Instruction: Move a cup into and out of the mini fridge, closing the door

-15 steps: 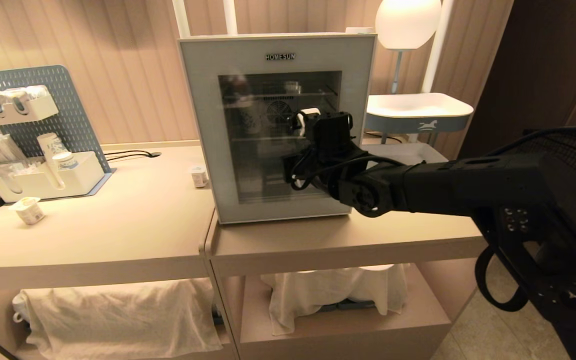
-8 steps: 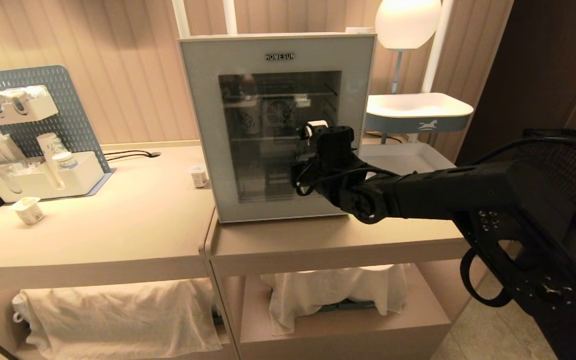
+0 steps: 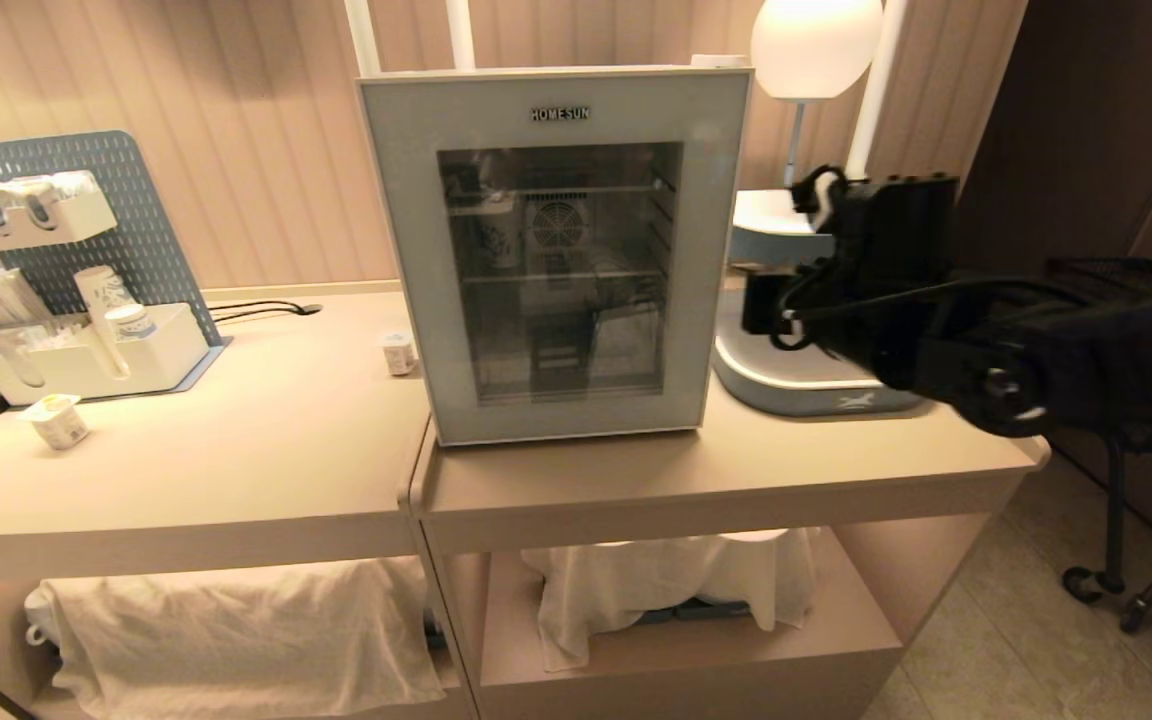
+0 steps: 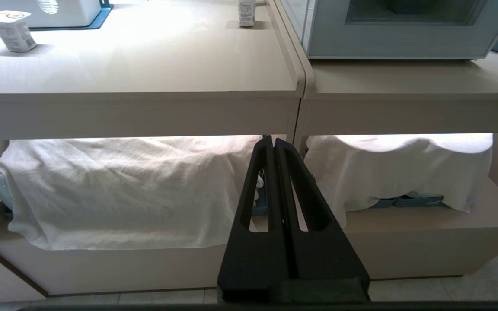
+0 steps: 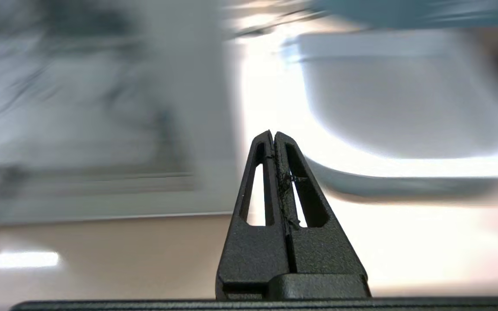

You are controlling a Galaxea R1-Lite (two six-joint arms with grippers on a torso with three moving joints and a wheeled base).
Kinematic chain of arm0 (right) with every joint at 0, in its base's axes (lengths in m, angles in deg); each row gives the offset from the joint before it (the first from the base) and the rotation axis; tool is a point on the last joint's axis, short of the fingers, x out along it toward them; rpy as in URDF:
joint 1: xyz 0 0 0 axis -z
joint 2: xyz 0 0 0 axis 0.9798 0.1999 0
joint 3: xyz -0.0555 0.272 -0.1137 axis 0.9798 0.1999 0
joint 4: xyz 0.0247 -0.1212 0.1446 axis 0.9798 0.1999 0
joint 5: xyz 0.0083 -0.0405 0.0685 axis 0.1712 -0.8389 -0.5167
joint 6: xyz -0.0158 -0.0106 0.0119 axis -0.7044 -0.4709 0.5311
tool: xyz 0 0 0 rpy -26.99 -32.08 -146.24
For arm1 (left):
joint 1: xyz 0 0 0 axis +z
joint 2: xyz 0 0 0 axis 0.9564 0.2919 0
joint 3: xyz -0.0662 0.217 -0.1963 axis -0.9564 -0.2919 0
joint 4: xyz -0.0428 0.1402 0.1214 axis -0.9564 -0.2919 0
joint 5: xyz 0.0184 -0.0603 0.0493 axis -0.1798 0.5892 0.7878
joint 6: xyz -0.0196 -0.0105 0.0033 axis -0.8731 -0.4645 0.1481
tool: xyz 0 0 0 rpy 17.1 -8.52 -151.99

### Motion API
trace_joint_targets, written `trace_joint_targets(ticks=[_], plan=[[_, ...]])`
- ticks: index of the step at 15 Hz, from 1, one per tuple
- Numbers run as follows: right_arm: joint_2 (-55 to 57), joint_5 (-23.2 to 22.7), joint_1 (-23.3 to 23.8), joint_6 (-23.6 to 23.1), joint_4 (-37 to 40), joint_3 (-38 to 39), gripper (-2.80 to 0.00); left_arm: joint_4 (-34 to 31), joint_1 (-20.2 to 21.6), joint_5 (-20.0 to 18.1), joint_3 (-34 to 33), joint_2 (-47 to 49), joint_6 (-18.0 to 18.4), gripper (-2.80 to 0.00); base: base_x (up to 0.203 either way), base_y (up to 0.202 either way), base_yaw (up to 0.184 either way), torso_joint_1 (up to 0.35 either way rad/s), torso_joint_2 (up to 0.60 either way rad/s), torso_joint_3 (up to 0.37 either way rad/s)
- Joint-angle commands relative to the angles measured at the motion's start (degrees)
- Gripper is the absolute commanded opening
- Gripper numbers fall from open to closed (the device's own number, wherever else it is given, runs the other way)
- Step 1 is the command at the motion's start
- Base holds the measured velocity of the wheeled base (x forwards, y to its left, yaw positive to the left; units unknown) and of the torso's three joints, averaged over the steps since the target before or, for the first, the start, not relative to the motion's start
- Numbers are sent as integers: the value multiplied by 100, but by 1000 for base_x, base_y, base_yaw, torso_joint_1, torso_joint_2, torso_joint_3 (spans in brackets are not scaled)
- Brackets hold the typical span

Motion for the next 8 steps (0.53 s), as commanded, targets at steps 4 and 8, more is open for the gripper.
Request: trace_joint_targets(ticks=[4, 8], plan=[[-3704, 2129, 302, -209, 36, 2135, -280, -1, 0, 2, -9, 9, -2, -280, 0, 0, 0, 0, 0, 0], [-6272, 3218, 1030, -570, 148, 3493, -280, -1, 0, 2, -18, 9, -5, -280, 0, 0, 0, 0, 0, 0]])
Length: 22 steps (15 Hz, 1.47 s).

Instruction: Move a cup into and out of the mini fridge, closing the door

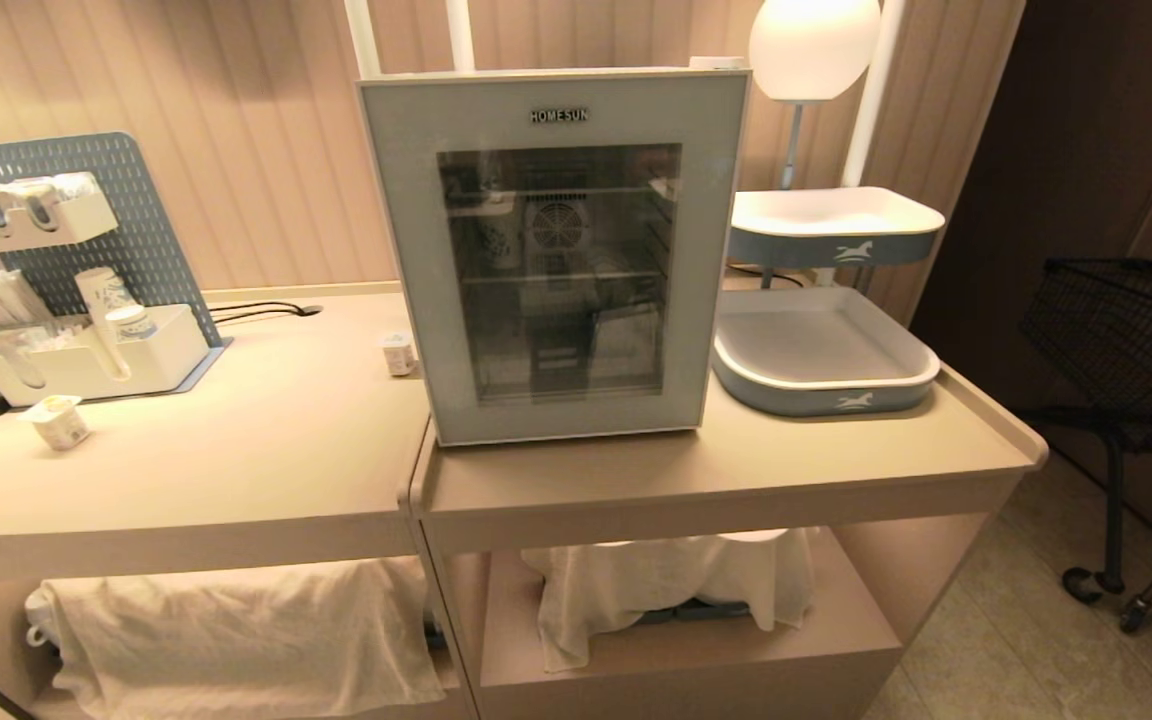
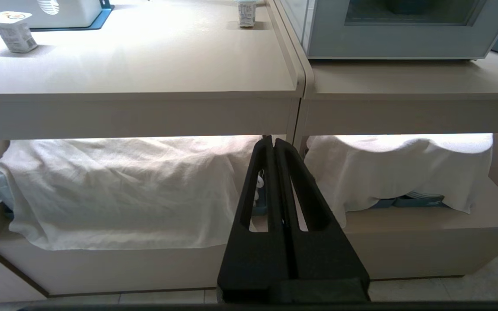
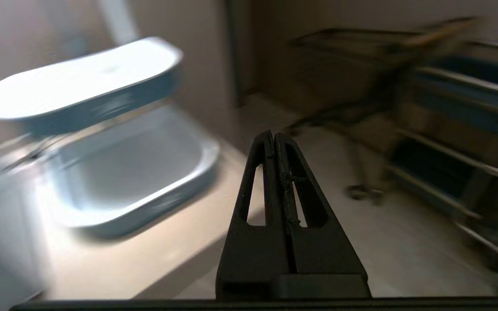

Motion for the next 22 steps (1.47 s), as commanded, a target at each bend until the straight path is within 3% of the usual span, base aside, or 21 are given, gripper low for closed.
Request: trace_joint_targets(ticks=[1, 4, 6, 7, 8, 10, 13, 15, 22], plan=[[-2155, 244, 621, -133, 174, 722, -280, 1, 0, 2, -18, 9, -8, -280, 0, 0, 0, 0, 0, 0], [-4079, 121, 1367, -321, 701, 1776, -280, 1, 0, 2, -18, 9, -8, -280, 0, 0, 0, 0, 0, 0], [-5233, -344, 1647, -480, 861, 2518, -280, 1, 0, 2, -18, 9, 1, -280, 0, 0, 0, 0, 0, 0], [-5704, -993, 1716, -516, 875, 2848, -280, -1, 0, 2, -18, 9, 1, -280, 0, 0, 0, 0, 0, 0], [-6024, -2071, 1771, -511, 727, 3300, -280, 1, 0, 2, -18, 9, 1, -280, 0, 0, 0, 0, 0, 0], [-6165, -3694, 1839, -481, 545, 4248, -280, 1, 0, 2, -12, 9, 1, -280, 0, 0, 0, 0, 0, 0], [-6185, -5249, 1881, -311, 1929, 4360, -280, 1, 0, 2, -18, 9, 1, -280, 0, 0, 0, 0, 0, 0], [-6187, -5396, 1885, -348, 2842, 4223, -280, 1, 0, 2, -18, 9, 1, -280, 0, 0, 0, 0, 0, 0], [-6187, -5364, 1886, -267, 2788, 4201, -280, 1, 0, 2, -18, 9, 1, -280, 0, 0, 0, 0, 0, 0]])
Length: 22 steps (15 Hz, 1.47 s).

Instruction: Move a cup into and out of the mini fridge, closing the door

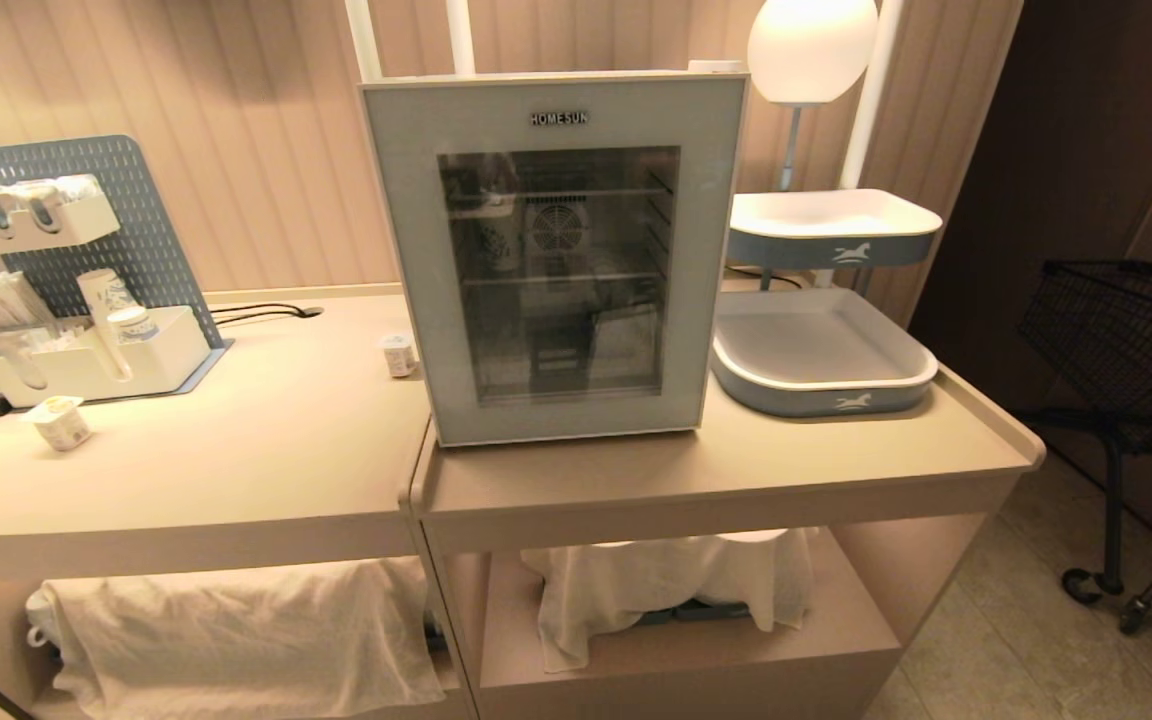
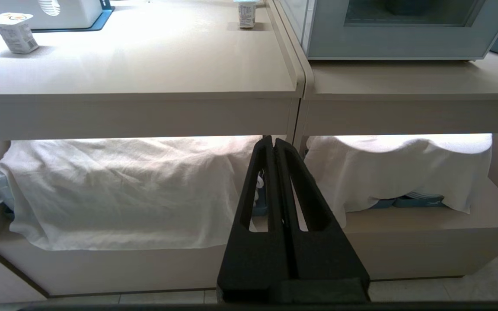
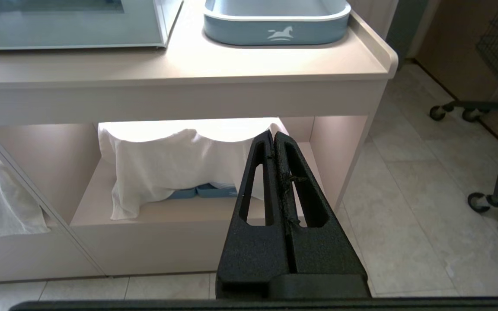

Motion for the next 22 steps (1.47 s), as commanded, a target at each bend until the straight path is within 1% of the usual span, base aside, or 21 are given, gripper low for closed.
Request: trace_joint_targets(ticks=[1, 4, 6, 9, 14, 22], plan=[[17, -2, -2, -13, 0, 4, -280, 4, 0, 3, -18, 9, -3, -280, 0, 0, 0, 0, 0, 0], [11, 23, 7, 83, 8, 13, -280, 4, 0, 3, -18, 9, -3, -280, 0, 0, 0, 0, 0, 0], [10, 28, 7, 69, -3, 13, -280, 4, 0, 3, -18, 9, -3, -280, 0, 0, 0, 0, 0, 0], [18, 40, -2, 214, -264, 93, -280, 4, 0, 3, -18, 9, -3, -280, 0, 0, 0, 0, 0, 0], [19, 40, -2, 347, -281, 92, -280, -4, 0, 3, -18, 9, -3, -280, 0, 0, 0, 0, 0, 0], [19, 40, -2, 330, -282, 92, -280, 3, 0, 3, -18, 9, -3, -280, 0, 0, 0, 0, 0, 0]])
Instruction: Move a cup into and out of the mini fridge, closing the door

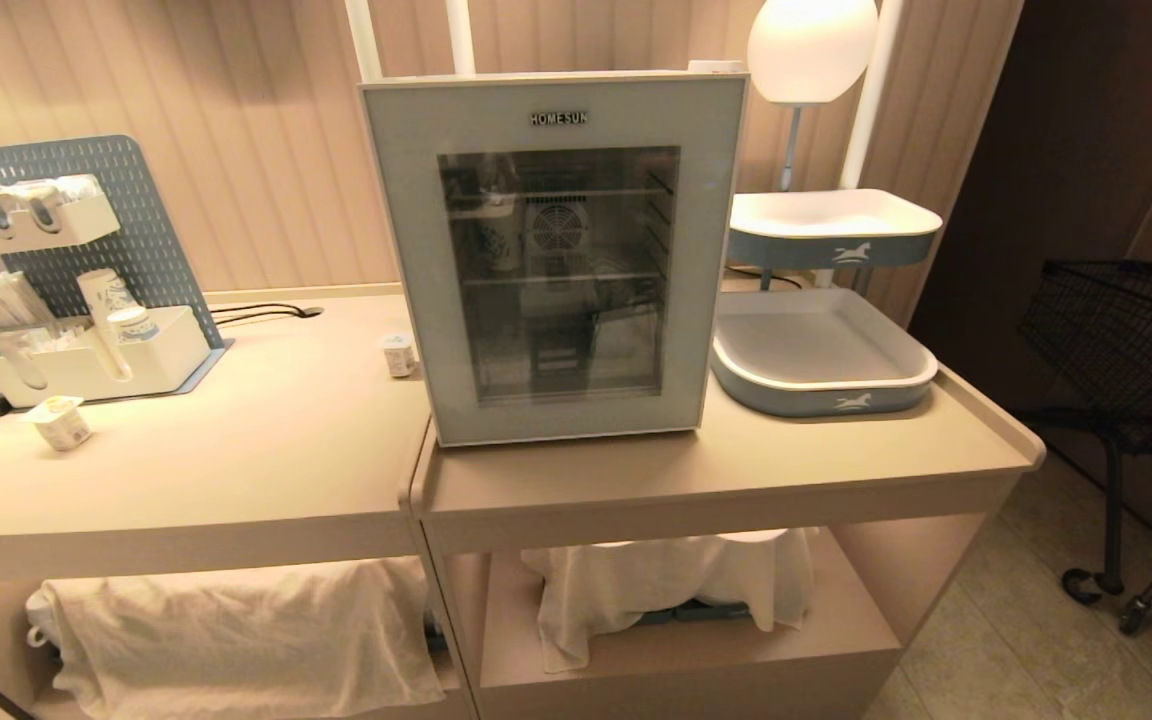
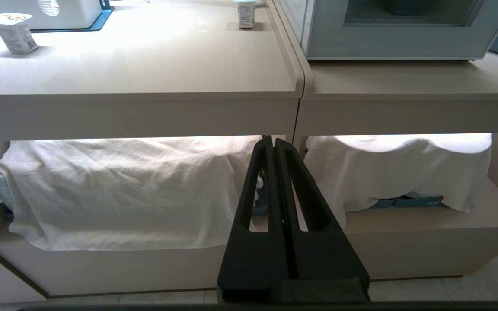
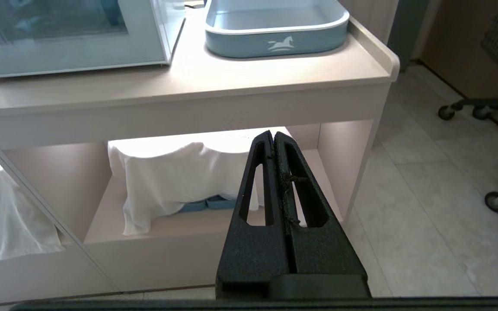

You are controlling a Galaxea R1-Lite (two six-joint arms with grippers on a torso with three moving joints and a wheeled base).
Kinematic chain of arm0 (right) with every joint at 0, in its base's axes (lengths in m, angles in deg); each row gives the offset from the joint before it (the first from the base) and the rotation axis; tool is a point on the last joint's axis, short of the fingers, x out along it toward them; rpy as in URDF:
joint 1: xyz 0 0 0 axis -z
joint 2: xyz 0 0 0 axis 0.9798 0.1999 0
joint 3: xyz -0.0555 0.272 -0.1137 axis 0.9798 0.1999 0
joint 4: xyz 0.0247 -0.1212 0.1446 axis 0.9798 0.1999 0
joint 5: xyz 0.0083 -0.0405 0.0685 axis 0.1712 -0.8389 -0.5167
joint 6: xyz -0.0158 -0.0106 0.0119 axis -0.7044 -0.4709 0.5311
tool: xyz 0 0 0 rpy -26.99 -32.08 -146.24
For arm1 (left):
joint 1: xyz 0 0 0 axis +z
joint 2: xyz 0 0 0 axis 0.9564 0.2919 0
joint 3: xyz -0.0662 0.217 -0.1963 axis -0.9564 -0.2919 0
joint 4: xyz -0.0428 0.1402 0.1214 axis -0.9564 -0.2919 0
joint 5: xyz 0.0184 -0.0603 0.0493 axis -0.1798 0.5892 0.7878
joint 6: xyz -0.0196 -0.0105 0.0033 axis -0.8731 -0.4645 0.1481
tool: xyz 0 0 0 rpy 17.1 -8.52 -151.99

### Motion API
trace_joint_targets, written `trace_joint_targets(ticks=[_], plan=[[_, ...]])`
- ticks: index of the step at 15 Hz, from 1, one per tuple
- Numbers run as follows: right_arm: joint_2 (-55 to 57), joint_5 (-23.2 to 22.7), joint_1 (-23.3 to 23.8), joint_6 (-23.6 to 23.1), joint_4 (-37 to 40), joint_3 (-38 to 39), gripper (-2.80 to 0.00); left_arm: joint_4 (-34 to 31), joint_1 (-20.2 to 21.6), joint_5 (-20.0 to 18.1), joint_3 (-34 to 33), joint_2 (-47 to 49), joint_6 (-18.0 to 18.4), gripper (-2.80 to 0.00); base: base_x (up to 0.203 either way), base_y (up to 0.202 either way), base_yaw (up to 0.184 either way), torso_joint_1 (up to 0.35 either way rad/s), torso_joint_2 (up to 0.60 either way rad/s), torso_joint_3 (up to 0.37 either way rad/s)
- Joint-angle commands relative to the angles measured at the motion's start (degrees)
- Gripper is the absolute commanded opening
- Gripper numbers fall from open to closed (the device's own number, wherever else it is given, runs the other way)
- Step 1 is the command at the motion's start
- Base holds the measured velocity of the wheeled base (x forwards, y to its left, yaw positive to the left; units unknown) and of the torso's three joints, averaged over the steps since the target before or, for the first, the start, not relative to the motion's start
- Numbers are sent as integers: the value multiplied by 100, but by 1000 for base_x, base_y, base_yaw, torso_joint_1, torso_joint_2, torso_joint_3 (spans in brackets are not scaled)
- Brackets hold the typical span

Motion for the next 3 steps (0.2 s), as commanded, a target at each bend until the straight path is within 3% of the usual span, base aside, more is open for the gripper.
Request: trace_joint_targets(ticks=[1, 3], plan=[[14, -4, -2, -3, 7, 1, -280, -5, 0, 1, -18, 9, -5, -280, 0, 0, 0, 0, 0, 0], [12, 5, 7, 73, 7, 1, -280, 3, 0, -2, -9, 9, 58, -280, 0, 0, 0, 0, 0, 0]])
